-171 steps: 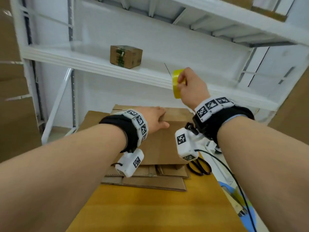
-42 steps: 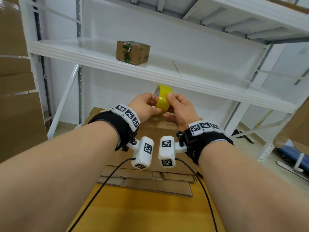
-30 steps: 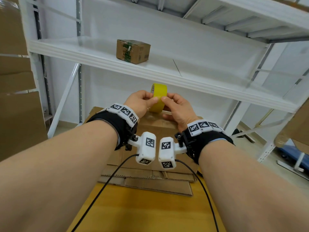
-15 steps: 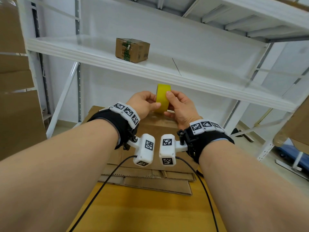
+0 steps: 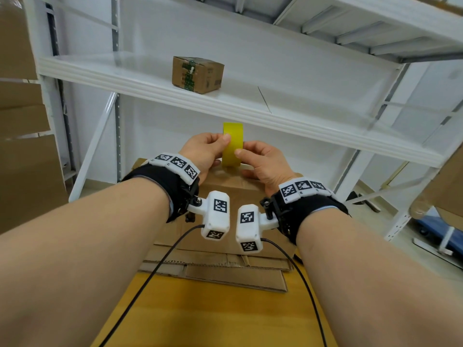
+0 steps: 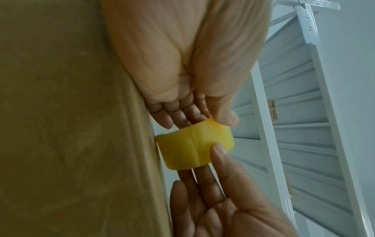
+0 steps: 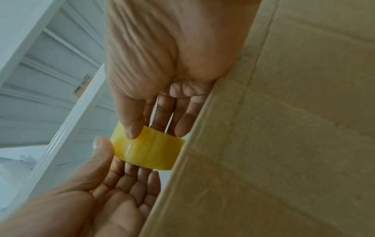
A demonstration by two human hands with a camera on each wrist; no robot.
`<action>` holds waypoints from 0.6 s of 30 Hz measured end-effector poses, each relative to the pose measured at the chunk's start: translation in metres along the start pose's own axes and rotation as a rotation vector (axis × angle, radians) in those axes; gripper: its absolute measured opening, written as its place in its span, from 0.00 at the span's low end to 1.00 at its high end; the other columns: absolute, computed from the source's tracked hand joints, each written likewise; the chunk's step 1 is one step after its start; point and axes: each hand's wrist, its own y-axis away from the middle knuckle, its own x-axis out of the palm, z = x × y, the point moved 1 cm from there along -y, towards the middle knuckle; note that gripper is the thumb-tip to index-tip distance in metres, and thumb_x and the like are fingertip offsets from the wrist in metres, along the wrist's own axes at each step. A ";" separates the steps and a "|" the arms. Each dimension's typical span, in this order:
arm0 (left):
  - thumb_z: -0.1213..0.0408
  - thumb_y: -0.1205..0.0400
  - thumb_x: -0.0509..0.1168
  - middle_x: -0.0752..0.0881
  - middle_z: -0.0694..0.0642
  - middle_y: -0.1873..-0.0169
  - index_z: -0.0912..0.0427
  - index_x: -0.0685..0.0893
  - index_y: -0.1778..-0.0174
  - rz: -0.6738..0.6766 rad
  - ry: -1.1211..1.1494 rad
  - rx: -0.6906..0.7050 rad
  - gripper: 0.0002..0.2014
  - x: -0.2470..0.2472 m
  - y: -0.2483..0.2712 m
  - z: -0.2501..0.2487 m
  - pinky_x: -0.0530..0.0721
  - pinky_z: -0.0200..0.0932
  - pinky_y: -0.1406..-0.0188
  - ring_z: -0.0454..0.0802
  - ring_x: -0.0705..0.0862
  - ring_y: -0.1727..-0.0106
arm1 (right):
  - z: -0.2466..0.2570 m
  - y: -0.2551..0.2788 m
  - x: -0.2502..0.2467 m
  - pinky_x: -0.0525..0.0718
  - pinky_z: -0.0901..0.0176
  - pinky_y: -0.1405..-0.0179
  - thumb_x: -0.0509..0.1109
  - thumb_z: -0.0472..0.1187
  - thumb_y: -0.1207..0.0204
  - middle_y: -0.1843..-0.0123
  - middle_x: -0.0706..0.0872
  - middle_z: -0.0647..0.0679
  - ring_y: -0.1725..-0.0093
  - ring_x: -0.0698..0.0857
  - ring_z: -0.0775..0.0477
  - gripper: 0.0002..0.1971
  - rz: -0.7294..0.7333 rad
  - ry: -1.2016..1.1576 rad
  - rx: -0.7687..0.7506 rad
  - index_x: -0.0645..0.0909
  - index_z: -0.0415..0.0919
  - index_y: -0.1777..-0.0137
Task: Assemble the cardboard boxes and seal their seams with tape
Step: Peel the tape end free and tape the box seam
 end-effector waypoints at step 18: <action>0.61 0.16 0.64 0.88 0.51 0.56 0.54 0.82 0.49 0.003 -0.075 0.023 0.03 0.001 0.000 0.001 0.78 0.43 0.50 0.46 0.86 0.53 | -0.002 0.001 -0.002 0.85 0.59 0.61 0.77 0.39 0.23 0.54 0.91 0.47 0.58 0.89 0.52 0.09 -0.021 0.016 -0.030 0.88 0.40 0.44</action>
